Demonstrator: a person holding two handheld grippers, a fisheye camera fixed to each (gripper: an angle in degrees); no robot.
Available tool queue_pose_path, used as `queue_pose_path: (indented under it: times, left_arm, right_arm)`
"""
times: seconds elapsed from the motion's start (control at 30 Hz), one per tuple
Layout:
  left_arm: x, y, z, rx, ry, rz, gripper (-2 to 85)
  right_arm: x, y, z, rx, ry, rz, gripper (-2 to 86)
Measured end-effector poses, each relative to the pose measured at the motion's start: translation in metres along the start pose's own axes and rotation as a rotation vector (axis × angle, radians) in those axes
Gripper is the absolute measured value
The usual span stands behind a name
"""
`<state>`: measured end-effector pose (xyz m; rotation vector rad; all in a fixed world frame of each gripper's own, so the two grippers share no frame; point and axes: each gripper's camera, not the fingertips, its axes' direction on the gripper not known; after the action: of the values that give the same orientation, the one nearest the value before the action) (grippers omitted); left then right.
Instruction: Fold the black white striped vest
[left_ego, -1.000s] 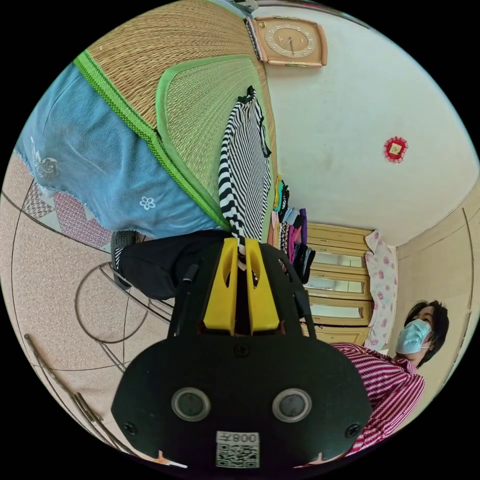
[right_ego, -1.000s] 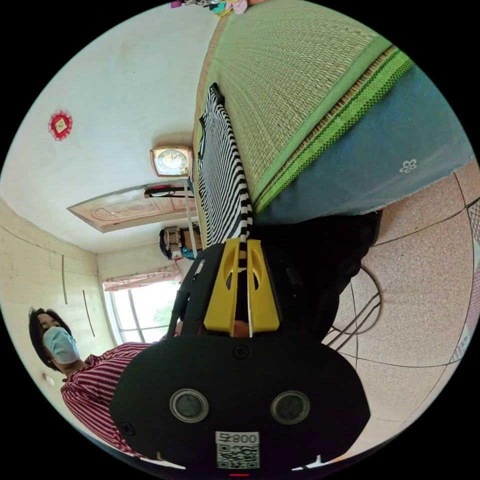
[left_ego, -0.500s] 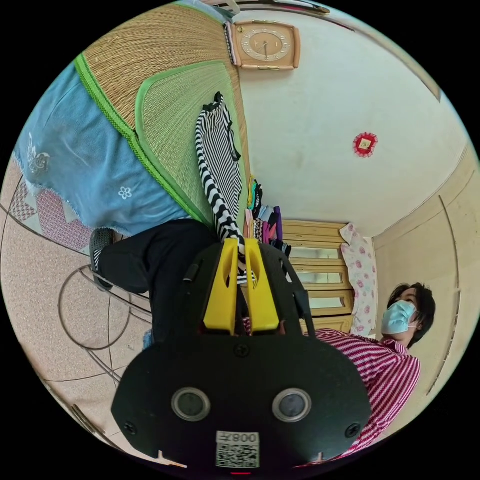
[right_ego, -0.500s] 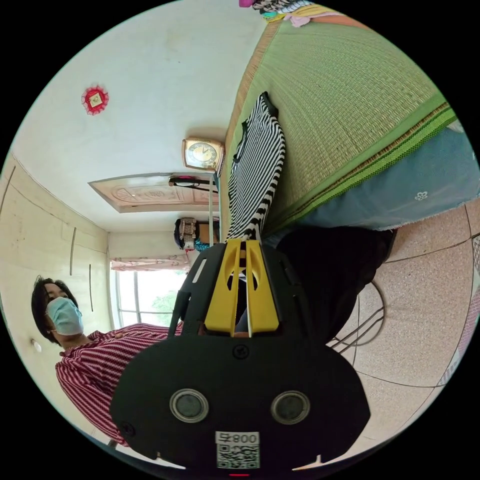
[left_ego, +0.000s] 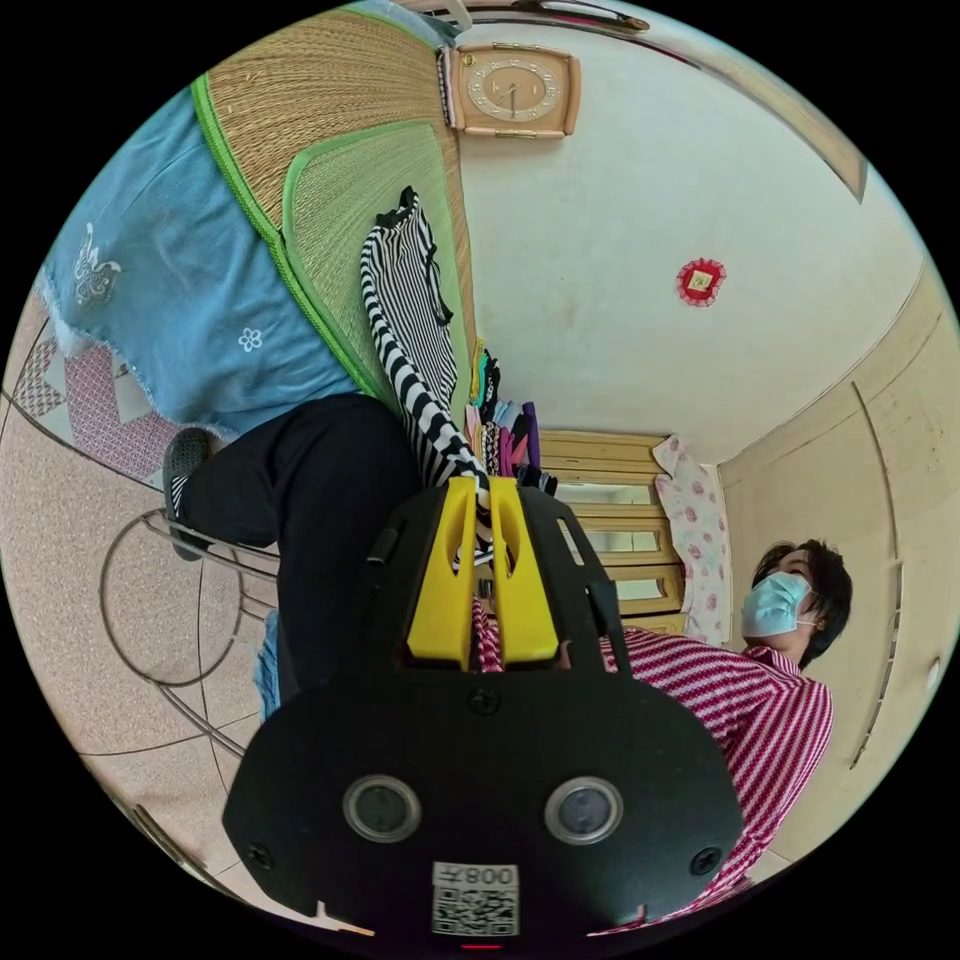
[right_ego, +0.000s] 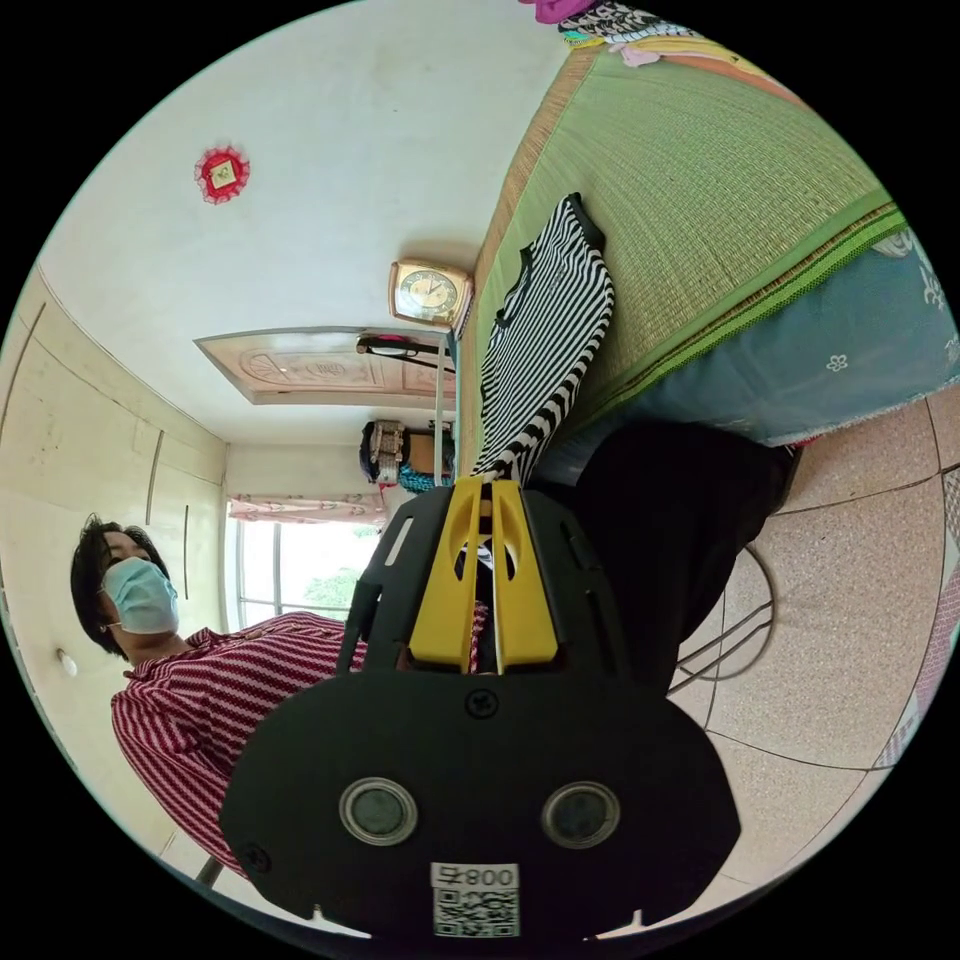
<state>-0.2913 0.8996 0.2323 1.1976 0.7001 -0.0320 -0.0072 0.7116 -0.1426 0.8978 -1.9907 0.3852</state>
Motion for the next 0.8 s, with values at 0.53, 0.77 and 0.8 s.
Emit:
queue_pose_path:
  times: [0.53,0.77,0.8]
  left_arm:
    - [-0.006,0.052,-0.030,-0.012,0.039,-0.004,2.1]
    - [-0.011,0.062,-0.035,-0.007,0.055,-0.009,2.1]
    - [-0.011,0.062,-0.035,-0.008,0.055,-0.006,2.2]
  right_arm:
    - [-0.065,0.002,0.005,-0.044,0.001,-0.019,1.3]
    - [-0.074,-0.006,0.005,-0.036,-0.009,-0.008,1.3]
    - [-0.077,-0.008,0.006,-0.038,-0.005,-0.012,1.3]
